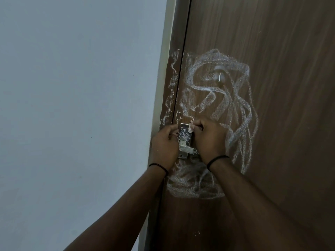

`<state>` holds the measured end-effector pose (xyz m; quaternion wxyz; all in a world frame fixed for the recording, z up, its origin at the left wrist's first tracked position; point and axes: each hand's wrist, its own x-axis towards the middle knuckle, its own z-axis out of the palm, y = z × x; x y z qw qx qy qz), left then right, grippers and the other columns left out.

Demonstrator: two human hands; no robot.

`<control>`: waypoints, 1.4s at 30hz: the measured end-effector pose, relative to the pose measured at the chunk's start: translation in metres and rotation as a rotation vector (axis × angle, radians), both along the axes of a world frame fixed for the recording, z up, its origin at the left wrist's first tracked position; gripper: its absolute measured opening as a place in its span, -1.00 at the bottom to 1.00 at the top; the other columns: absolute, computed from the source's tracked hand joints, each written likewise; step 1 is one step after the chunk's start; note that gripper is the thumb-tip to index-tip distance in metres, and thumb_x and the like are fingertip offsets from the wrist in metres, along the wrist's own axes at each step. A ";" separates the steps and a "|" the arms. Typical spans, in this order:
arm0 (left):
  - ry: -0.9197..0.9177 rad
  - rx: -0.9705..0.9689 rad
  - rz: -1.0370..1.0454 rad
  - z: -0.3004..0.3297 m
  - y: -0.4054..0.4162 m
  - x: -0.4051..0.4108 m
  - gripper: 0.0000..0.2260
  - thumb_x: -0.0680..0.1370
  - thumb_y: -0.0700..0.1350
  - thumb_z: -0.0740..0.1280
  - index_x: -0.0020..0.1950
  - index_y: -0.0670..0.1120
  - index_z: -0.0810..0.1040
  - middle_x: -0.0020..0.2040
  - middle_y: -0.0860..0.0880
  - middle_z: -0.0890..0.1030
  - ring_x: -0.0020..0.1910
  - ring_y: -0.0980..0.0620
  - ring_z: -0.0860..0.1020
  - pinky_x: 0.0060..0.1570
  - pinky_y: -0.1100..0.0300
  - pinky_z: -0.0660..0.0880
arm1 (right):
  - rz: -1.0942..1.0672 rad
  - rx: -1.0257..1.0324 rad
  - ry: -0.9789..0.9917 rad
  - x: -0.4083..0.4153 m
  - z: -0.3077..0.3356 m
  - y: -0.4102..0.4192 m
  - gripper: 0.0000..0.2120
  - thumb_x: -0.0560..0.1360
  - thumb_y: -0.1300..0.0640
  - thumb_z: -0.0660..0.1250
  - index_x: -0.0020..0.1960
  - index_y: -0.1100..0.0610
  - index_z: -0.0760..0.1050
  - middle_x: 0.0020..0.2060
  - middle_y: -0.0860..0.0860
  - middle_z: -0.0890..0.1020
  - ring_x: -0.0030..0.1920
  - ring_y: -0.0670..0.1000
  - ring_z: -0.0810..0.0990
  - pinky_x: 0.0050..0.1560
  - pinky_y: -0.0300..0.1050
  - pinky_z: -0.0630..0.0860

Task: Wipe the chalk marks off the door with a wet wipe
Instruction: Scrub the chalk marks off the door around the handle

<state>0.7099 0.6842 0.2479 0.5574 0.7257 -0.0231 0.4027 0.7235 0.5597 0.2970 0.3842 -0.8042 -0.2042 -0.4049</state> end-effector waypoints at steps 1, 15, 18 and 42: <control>0.003 -0.007 -0.008 0.000 0.000 0.000 -0.69 0.59 -0.23 0.20 0.26 0.03 0.57 0.09 0.12 0.64 0.09 0.19 0.59 0.17 0.08 0.56 | -0.011 -0.013 0.026 -0.001 -0.003 0.000 -0.90 0.51 0.17 0.42 -0.19 0.10 0.62 -0.23 -0.03 0.65 -0.22 -0.06 0.60 -0.17 -0.11 0.58; -0.007 -0.042 -0.023 0.002 -0.001 -0.001 -0.70 0.60 -0.27 0.19 0.24 -0.04 0.58 0.04 0.10 0.65 0.06 0.16 0.60 0.18 0.09 0.55 | -0.030 0.018 0.224 -0.002 -0.005 -0.003 -0.80 0.47 0.21 0.45 -0.31 0.02 0.61 -0.35 -0.11 0.64 -0.31 -0.16 0.59 -0.31 -0.24 0.52; 0.001 -0.038 -0.014 0.003 -0.001 -0.001 -0.71 0.61 -0.25 0.19 0.24 -0.02 0.58 0.04 0.10 0.65 0.06 0.15 0.60 0.18 0.08 0.55 | -0.025 0.125 0.124 -0.006 -0.004 0.003 -0.89 0.52 0.16 0.41 -0.19 0.07 0.64 -0.30 -0.09 0.65 -0.27 -0.11 0.60 -0.26 -0.13 0.56; -0.193 0.232 0.193 0.017 0.000 -0.015 -0.72 0.58 -0.27 0.27 0.25 -0.09 0.60 0.11 0.02 0.63 0.05 0.16 0.53 0.04 0.55 0.35 | 0.101 -0.276 -0.153 0.004 0.021 0.004 -0.94 0.47 0.25 0.43 -0.11 0.12 0.62 -0.20 0.00 0.57 -0.20 -0.02 0.50 -0.24 -0.30 0.37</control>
